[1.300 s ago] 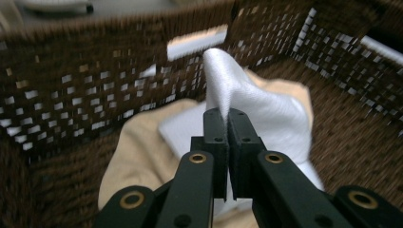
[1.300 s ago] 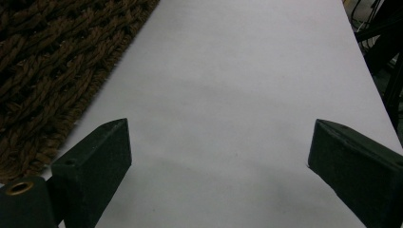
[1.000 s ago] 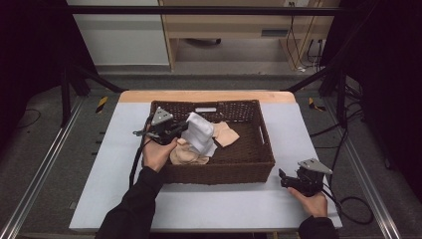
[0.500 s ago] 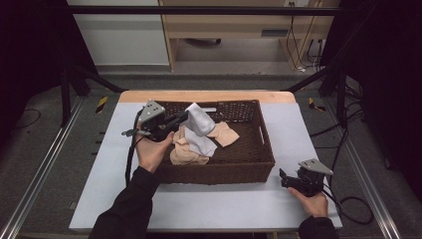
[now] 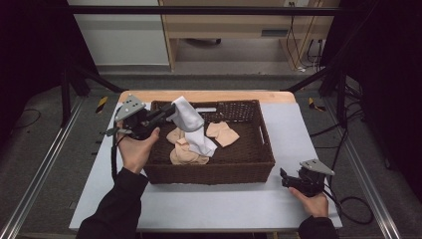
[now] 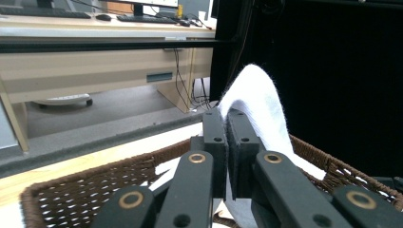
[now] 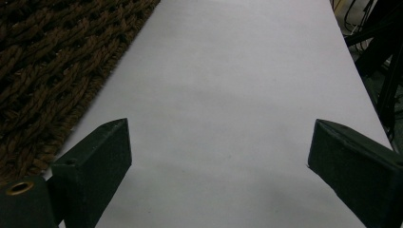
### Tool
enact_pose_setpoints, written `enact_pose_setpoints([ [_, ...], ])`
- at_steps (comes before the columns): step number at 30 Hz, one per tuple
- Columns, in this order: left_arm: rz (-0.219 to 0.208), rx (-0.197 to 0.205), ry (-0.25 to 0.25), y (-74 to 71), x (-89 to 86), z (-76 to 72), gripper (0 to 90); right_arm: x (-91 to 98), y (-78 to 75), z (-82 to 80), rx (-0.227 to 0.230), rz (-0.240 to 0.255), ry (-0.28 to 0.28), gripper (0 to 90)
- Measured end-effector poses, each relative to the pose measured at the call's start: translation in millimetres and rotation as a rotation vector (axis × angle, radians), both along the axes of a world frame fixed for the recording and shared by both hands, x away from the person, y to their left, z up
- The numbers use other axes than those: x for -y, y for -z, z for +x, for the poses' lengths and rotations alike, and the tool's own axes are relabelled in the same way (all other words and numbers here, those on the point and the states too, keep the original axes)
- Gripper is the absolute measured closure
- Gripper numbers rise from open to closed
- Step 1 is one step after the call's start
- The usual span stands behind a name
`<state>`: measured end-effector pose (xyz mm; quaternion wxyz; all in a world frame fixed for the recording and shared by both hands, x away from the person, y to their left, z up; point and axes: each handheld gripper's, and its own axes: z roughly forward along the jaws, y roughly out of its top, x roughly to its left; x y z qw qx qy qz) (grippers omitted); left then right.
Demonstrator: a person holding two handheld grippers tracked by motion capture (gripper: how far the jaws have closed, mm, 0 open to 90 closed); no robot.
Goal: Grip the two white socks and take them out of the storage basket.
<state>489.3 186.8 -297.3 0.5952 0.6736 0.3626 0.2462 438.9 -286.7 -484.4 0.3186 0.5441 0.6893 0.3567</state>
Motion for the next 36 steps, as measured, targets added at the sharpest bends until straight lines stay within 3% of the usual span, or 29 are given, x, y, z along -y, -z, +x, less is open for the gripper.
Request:
enact_pose_setpoints([
  [13,-0.026,0.035,-0.067,-14.9,-44.5,-17.8,87.1,0.1,0.2,0.2,-0.001,-0.004,-0.002,7.5],
  [28,-0.073,0.054,-0.166,-15.6,-105.4,-36.7,87.1,0.3,0.2,-0.3,0.002,-0.002,0.004,7.6],
  [36,-0.068,0.041,-0.216,-6.8,-131.2,-44.9,87.1,0.2,0.4,-0.1,0.0,-0.003,0.003,7.6],
])
